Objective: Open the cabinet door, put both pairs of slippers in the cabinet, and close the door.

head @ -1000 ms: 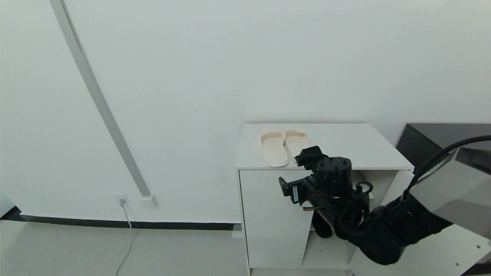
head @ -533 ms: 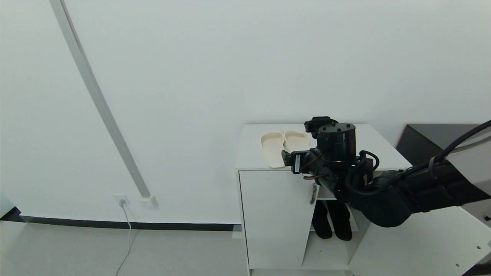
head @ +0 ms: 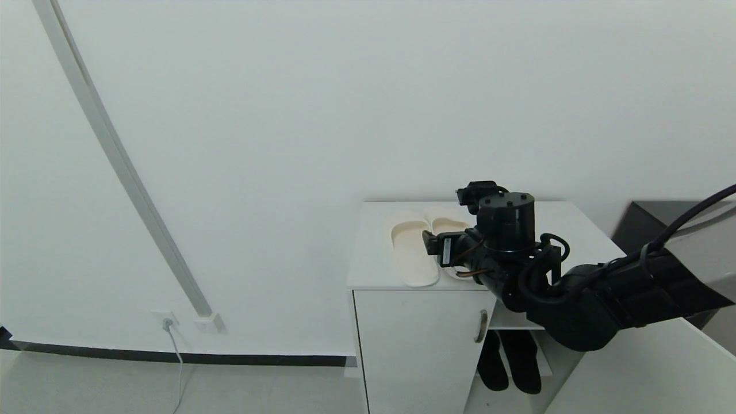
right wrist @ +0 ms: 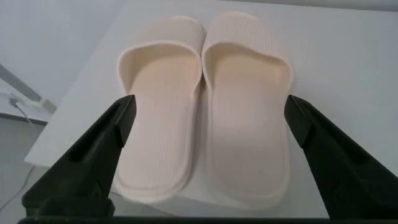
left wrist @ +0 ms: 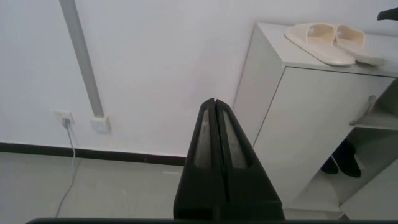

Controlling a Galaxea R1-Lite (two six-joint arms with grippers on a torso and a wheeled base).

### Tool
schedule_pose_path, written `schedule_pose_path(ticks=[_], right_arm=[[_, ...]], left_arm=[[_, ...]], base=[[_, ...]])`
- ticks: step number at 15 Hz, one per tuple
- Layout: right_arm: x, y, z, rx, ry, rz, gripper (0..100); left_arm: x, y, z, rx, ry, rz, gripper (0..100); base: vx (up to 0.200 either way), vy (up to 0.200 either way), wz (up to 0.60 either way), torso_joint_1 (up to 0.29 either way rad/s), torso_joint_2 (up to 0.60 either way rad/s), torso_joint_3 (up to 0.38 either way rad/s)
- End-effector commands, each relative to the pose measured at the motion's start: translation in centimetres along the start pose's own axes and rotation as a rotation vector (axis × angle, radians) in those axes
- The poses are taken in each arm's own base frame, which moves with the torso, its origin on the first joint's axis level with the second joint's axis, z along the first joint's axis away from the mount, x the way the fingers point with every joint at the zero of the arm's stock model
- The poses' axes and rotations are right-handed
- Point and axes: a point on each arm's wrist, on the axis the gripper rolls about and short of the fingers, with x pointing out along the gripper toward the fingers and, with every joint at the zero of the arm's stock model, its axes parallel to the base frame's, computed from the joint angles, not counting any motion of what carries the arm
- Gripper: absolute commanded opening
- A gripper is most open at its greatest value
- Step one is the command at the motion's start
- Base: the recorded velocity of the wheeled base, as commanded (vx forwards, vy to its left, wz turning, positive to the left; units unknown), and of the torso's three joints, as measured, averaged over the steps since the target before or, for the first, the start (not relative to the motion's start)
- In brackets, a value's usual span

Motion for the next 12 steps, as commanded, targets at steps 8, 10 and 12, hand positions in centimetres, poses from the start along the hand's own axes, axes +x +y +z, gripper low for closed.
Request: schedule_pose_path(ticks=[8,10,12], right_arm=[[4.7,1.7,-5.4,-0.038,0.037,0.015,100],[5.5,1.6,-5.3,-0.043,0.036,0.036,100],[6.8,1.5,-5.5,-0.043,0.041,0.020,100]], left_arm=[[0.0,0.0,0.0,-0.002,0.000,0.002,0],[0.0,0.0,0.0,-0.002,0.000,0.002,0],[0.0,0.0,0.0,-0.002,0.000,0.002,0]], base=[[0.050,0.000,0.00,0.001,0.00,0.000],[0.000,0.000,0.00,0.000,0.00,0.000],[0.000,0.000,0.00,0.000,0.00,0.000]])
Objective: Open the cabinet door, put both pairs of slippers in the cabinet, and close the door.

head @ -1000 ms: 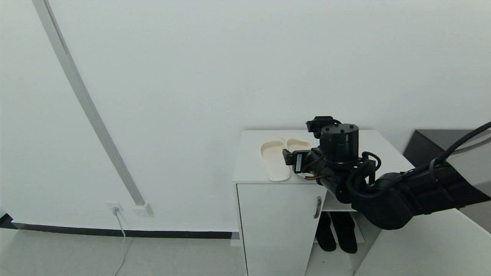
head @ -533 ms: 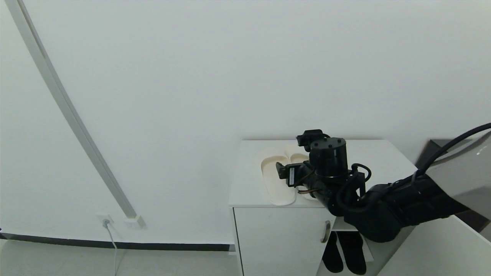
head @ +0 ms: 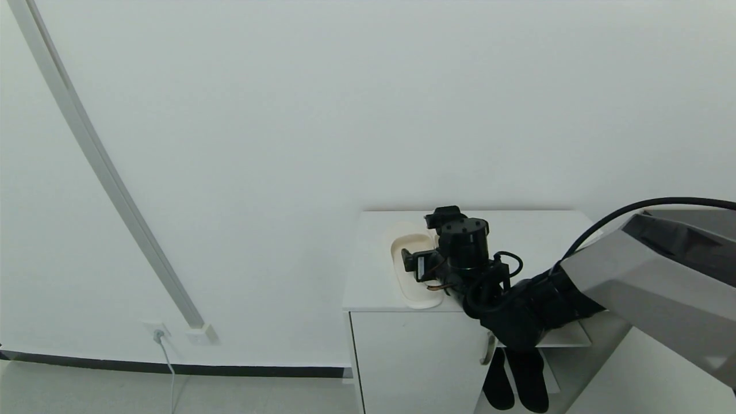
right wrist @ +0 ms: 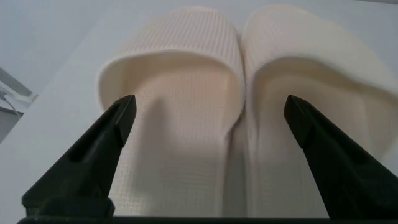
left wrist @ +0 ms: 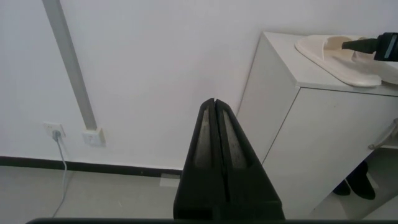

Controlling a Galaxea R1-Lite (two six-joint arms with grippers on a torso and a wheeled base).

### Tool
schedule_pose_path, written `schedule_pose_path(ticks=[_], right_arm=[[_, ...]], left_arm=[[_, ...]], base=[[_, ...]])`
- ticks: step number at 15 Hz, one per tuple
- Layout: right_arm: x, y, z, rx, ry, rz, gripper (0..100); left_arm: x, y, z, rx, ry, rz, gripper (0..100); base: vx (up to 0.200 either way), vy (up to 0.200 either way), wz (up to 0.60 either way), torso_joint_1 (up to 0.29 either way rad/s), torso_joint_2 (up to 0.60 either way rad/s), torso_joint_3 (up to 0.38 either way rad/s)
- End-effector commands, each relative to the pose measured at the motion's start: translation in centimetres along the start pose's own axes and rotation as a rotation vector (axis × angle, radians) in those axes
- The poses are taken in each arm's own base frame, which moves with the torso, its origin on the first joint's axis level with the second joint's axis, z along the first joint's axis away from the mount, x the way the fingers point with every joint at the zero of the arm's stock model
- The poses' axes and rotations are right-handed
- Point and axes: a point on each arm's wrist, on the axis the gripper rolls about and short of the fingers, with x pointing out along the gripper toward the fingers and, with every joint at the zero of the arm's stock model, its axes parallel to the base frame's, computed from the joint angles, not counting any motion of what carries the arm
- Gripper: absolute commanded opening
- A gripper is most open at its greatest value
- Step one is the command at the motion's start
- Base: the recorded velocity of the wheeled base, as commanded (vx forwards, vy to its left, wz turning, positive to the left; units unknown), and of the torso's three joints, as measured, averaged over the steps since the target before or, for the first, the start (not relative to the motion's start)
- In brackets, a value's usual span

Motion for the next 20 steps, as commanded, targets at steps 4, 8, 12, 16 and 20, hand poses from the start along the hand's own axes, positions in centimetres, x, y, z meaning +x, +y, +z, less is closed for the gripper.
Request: schedule_pose_path(ticks=[4,8,12,16,20], right_arm=[[2.9,-0.8,-0.7,0.003,0.011,-0.037,100],[3.3,-1.0,0.2,0.011,-0.007,-0.041,100],[4.6,-0.7,0.2,-0.017,-0.016,-0.039,100],[4.8,-0.6,0.0,-0.019,-0.015,-0.040,0],[4.5,-0.6,0.7,-0.014,-0.027,-0.038,0]], left_arm=[[0.0,0.0,0.0,0.000,0.000,0.001,0],[0.0,0.0,0.0,0.000,0.000,-0.001,0],[0.0,0.0,0.0,0.000,0.000,-0.001,0],[0.0,0.0,0.0,0.000,0.000,-0.001,0],[0.0,0.0,0.0,0.001,0.000,-0.001,0]], base=[[0.000,0.000,0.00,0.000,0.00,0.000],[0.000,0.000,0.00,0.000,0.00,0.000],[0.000,0.000,0.00,0.000,0.00,0.000],[0.000,0.000,0.00,0.000,0.00,0.000],[0.000,0.000,0.00,0.000,0.00,0.000]])
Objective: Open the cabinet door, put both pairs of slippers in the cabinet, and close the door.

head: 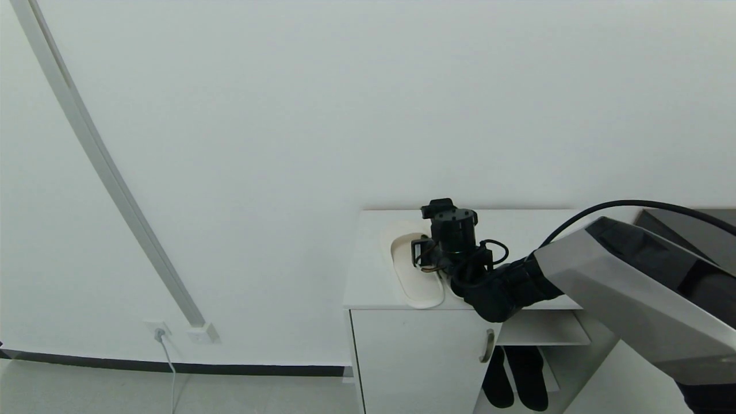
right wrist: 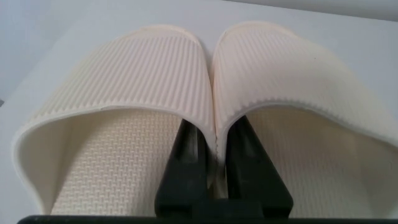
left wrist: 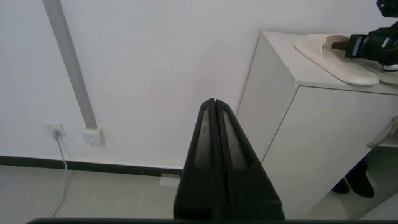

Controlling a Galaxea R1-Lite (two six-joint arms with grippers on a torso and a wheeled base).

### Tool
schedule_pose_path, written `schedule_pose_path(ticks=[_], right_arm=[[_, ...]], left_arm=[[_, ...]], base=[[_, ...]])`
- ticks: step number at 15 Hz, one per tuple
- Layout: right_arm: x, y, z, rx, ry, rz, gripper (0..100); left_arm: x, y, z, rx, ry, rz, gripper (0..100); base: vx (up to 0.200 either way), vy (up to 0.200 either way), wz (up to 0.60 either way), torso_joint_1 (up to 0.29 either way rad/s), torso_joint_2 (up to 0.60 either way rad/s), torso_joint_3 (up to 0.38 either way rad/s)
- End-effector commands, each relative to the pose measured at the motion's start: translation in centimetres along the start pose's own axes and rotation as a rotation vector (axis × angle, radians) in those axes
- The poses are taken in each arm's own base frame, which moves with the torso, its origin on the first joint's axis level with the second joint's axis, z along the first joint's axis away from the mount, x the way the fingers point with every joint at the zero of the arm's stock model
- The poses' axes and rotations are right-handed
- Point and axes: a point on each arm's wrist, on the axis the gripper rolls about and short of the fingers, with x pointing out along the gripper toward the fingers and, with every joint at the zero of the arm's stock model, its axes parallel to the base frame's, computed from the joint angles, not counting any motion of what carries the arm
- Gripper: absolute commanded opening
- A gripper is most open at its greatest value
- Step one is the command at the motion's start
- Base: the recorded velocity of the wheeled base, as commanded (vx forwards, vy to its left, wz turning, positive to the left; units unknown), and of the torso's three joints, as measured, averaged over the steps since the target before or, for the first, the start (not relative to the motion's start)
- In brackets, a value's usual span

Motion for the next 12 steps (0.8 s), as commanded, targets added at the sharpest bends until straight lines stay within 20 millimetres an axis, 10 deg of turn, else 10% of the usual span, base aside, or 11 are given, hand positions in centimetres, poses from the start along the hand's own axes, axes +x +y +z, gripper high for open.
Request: schedule_pose_path(ticks=[1,12], right_arm=[[-0.6,-0.1,0.9,0.008,-0.013,0.002,0],[-7.4,-2.0,3.7,0.010,0.005,0.098,0]], left_arm=[[0.0,0.0,0.0,0.001,0.000,0.000,0],[0.0,0.0,0.0,0.001,0.000,0.000,0]], base=[[0.000,0.000,0.00,0.000,0.00,0.000],[0.000,0.000,0.00,0.000,0.00,0.000]])
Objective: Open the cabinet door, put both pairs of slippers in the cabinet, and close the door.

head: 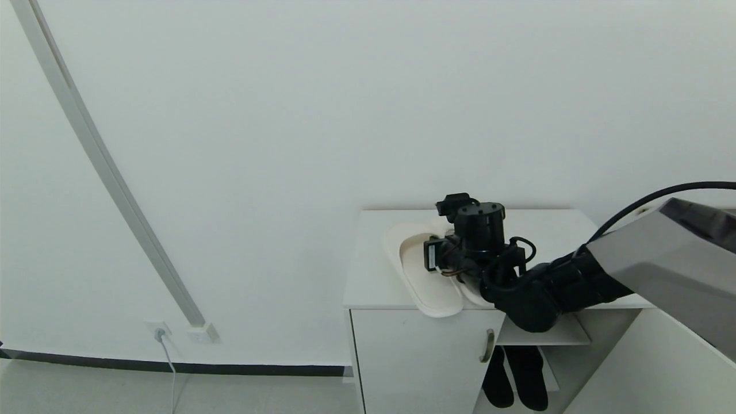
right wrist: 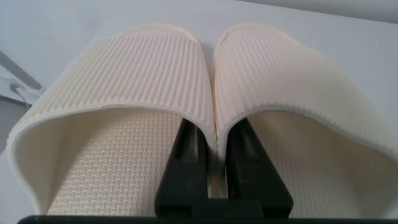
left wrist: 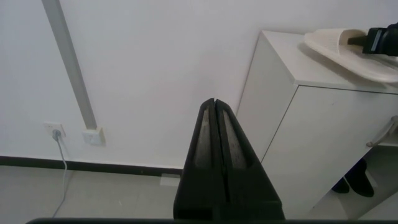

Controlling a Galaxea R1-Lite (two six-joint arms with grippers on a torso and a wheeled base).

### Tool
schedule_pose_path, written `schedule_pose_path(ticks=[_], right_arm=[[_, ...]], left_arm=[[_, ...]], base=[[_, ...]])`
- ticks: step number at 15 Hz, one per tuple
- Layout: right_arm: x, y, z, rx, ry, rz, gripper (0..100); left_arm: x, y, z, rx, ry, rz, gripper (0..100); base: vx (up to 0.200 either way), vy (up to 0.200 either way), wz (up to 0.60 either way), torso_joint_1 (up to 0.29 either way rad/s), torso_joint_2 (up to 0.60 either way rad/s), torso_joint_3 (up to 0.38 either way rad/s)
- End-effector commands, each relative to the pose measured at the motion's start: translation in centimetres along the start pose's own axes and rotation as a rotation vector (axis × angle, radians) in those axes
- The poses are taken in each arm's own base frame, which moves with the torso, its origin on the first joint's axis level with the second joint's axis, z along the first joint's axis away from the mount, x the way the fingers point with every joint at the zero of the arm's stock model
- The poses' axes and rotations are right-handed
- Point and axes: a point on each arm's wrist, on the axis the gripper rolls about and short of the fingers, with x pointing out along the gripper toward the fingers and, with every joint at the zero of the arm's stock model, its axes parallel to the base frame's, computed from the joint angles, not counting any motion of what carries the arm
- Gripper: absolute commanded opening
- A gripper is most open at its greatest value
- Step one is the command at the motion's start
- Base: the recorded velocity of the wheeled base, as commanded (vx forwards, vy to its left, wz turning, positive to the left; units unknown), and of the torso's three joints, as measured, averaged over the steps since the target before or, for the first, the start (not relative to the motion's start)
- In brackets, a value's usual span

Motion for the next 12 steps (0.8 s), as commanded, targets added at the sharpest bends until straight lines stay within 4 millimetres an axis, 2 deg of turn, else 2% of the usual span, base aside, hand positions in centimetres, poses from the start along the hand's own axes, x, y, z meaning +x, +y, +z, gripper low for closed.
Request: schedule_pose_path(ticks=[1,2,3,8,12], right_arm=[[-3.1,-0.5,1.8,0.007,-0.022,0.044,0],[-3.9,-0.7,1.8,0.004,-0.011,0.067,0],[-5.9,-0.8,1.6,-0.003,0.016,0.124,0],[-11.1,-0.6,1.9,0.003,0.037,0.278,0],[-11.4,0.0,0.9,-0.016,0.070,0.295,0]], left_arm=[[0.0,0.0,0.0,0.000,0.000,0.000,0],[0.0,0.0,0.0,0.000,0.000,0.000,0],[0.0,0.0,0.0,0.000,0.000,0.000,0],[0.0,0.0,0.0,0.000,0.000,0.000,0],[0.0,0.0,0.0,-0.002,0.000,0.000,0]], base=[[0.000,0.000,0.00,0.000,0.00,0.000],[0.000,0.000,0.00,0.000,0.00,0.000],[0.000,0.000,0.00,0.000,0.00,0.000],[0.000,0.000,0.00,0.000,0.00,0.000],[0.000,0.000,0.00,0.000,0.00,0.000]])
